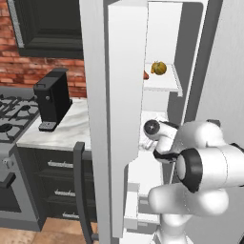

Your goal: Take the bell pepper and squash from the second highest rack and move them to the highest rack where the carrot and sweet potato are located, to maximize freezer space. Close the freezer door after rearranging.

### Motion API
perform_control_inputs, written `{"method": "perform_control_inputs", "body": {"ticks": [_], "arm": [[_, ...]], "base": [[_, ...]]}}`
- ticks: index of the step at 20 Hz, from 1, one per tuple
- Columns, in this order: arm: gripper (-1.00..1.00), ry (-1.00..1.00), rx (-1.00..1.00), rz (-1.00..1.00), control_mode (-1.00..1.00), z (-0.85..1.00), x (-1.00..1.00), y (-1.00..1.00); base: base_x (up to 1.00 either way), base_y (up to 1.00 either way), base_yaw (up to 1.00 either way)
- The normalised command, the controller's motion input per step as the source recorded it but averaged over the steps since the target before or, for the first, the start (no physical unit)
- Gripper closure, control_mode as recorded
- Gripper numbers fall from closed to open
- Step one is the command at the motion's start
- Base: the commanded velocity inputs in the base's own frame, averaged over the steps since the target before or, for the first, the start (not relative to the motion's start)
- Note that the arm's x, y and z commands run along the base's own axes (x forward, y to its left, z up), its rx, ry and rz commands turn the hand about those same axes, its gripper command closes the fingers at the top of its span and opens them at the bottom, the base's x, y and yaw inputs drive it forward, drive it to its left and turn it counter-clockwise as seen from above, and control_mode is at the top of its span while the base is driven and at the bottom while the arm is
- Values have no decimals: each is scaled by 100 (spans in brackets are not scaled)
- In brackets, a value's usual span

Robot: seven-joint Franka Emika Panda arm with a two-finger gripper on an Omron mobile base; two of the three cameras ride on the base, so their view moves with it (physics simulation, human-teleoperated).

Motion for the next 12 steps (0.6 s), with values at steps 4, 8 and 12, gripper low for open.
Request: {"method": "perform_control_inputs", "body": {"ticks": [4,8,12], "arm": [[100,11,0,-6,-100,81,-66,20],[100,17,0,-6,-100,77,-58,30],[100,16,0,-8,-100,85,-49,39]], "base": [[0,0,0],[0,0,0],[0,0,0]]}}
